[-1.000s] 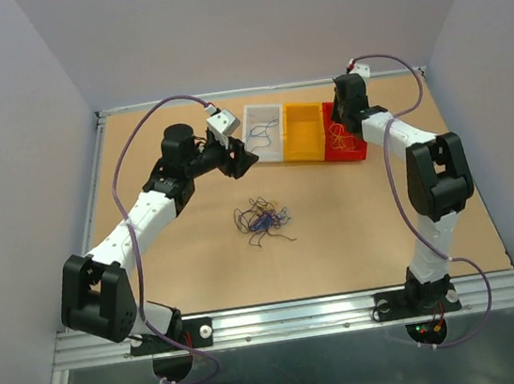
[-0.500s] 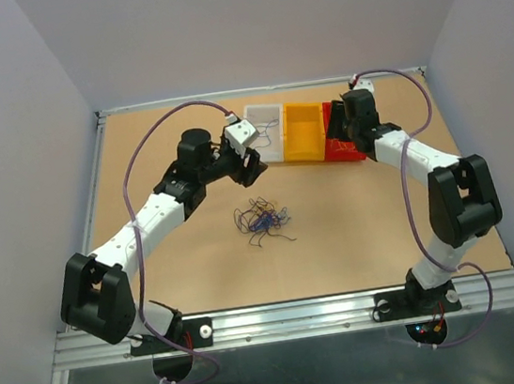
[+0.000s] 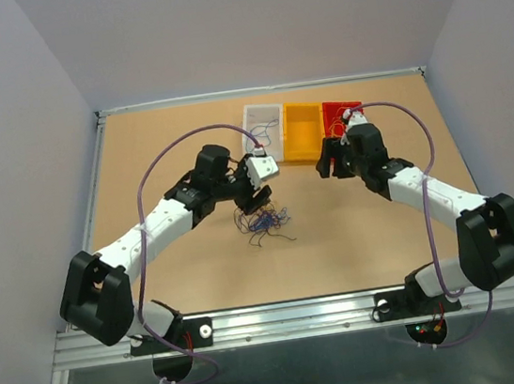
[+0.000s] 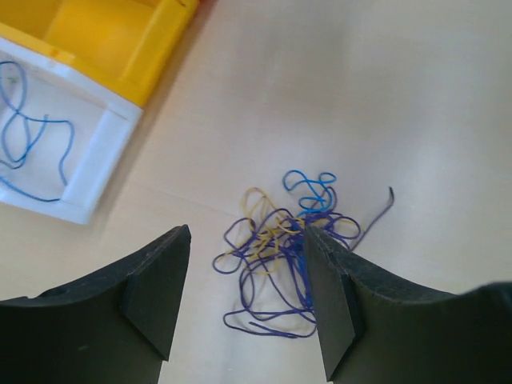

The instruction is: Untangle the cables

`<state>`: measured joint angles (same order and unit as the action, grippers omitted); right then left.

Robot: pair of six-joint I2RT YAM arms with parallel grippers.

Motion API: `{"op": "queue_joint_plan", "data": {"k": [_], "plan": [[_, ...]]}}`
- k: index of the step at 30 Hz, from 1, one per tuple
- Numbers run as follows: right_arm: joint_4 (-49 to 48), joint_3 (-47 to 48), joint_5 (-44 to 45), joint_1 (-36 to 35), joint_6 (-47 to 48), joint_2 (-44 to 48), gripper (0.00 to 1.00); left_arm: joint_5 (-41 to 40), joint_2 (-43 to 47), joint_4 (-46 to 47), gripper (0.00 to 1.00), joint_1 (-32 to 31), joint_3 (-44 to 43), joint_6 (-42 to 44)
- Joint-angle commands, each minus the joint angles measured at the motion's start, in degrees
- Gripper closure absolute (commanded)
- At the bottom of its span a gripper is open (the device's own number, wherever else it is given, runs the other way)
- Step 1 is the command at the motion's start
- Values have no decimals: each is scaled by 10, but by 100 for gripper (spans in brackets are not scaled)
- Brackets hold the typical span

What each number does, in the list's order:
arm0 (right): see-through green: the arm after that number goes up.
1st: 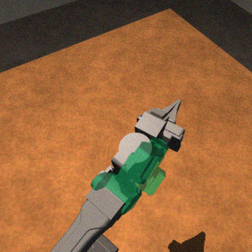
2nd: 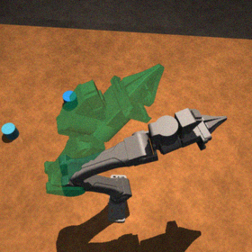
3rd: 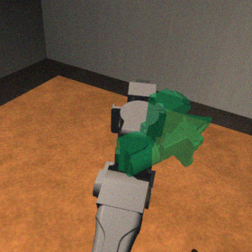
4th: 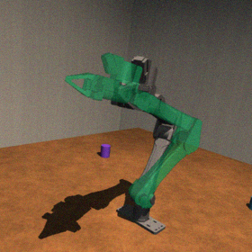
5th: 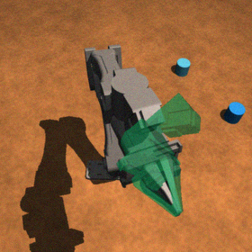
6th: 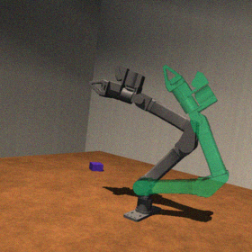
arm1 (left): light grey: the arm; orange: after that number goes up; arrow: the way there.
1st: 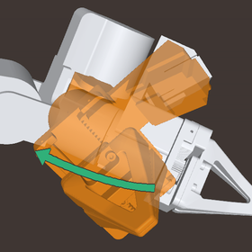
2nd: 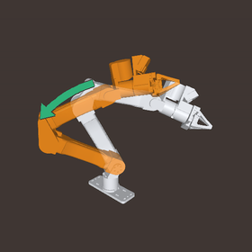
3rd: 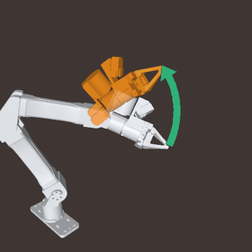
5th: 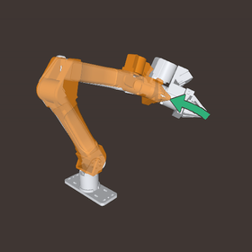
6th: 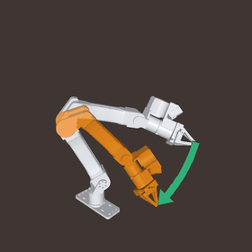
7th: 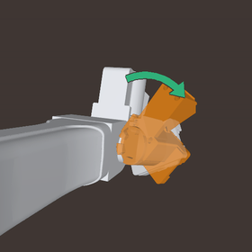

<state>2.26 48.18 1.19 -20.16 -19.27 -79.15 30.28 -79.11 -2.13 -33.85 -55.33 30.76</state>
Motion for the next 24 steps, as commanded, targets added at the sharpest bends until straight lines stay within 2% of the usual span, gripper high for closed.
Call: {"op": "queue_joint_plan", "data": {"k": [1, 3, 9, 14, 15, 17, 18, 24], "plan": [[-33, -12, 1, -7, 1, 26, 26, 4, -1, -47, 31, -39, 13, 69], [-34, -14, 0, -7, 1, 27, 26, -19, -19, -47, 32, -61, 13, 73], [-39, -23, 3, -7, 0, 39, 26, -53, -91, -71, 50, -91, -8, 76], [-43, -33, 0, -7, 1, 62, 26, -76, -122, -66, 61, -92, -19, 68], [-45, -37, -2, -7, 1, 66, 26, -81, -120, -60, 65, -92, -17, 67], [-46, -41, -3, -7, 3, 74, 26, -82, -116, -57, 86, -92, -15, 65], [-47, -45, -3, -7, 4, 80, 26, -81, -111, -57, 100, -92, -14, 65], [-59, -52, -26, -7, 6, 91, 27, -52, -62, -48, 100, -92, 0, 66]]}}
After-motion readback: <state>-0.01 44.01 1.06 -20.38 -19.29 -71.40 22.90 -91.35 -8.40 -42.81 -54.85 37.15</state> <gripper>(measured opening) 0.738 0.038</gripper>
